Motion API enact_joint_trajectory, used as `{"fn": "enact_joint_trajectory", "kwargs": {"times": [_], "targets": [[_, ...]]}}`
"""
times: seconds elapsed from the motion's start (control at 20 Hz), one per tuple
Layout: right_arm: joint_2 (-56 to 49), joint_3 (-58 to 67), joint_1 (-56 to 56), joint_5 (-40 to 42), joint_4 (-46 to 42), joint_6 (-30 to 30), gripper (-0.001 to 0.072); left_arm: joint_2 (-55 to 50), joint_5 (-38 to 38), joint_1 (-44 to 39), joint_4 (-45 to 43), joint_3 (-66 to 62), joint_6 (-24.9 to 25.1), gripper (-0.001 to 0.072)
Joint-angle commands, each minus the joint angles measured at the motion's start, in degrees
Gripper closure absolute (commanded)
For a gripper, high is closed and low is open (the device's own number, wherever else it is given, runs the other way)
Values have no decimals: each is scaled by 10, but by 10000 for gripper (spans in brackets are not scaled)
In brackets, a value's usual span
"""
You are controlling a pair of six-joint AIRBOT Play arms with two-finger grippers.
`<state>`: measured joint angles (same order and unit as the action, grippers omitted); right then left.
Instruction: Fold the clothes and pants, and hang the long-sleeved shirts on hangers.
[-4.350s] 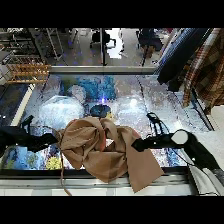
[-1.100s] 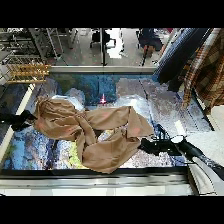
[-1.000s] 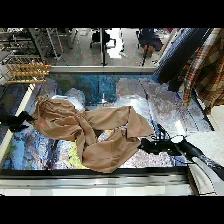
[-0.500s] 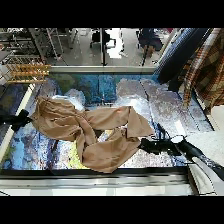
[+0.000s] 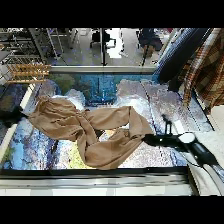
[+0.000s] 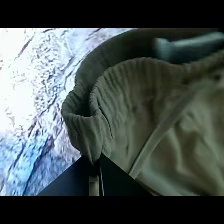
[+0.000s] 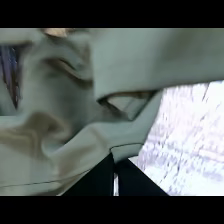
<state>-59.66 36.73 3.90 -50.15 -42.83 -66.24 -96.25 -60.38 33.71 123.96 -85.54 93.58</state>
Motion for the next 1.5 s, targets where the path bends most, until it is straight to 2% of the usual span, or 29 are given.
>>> {"fn": "enact_joint_trajectory", "kwargs": {"times": [0.0, 0.15, 0.3, 0.5, 0.65, 0.75, 0.85, 0.9, 1.05, 1.15, 1.35, 1.45], "targets": [[143, 82, 0, 10, -183, -76, 692, 116, -121, 57, 96, -34, 33, 686], [265, 198, 0, 63, -369, -156, 692, 232, -139, 112, 230, -103, 33, 686], [337, 295, 0, 92, -446, -162, 692, 339, -87, 169, 312, -179, 24, 686], [379, 378, 0, 97, -494, -162, 691, 482, 30, 279, 307, -262, 43, 687], [377, 432, 0, 97, -530, -161, 691, 542, 91, 338, 219, -304, 57, 687], [374, 448, 0, 96, -547, -161, 691, 545, 76, 337, 194, -314, 57, 686], [368, 447, 0, 59, -553, -161, 691, 523, 14, 337, 180, -310, 57, 687], [356, 447, 0, 17, -556, -161, 691, 506, -30, 337, 181, -301, 57, 686], [295, 433, 0, -174, -555, -167, 692, 444, -146, 337, 188, -233, 57, 686], [258, 394, 0, -245, -543, -184, 692, 406, -192, 337, 188, -152, 59, 686], [227, 292, 0, -225, -438, -194, 693, 366, -197, 337, 221, 21, 123, 686], [227, 251, 0, -197, -431, -214, 694, 344, -175, 338, 227, 72, 146, 686]]}}
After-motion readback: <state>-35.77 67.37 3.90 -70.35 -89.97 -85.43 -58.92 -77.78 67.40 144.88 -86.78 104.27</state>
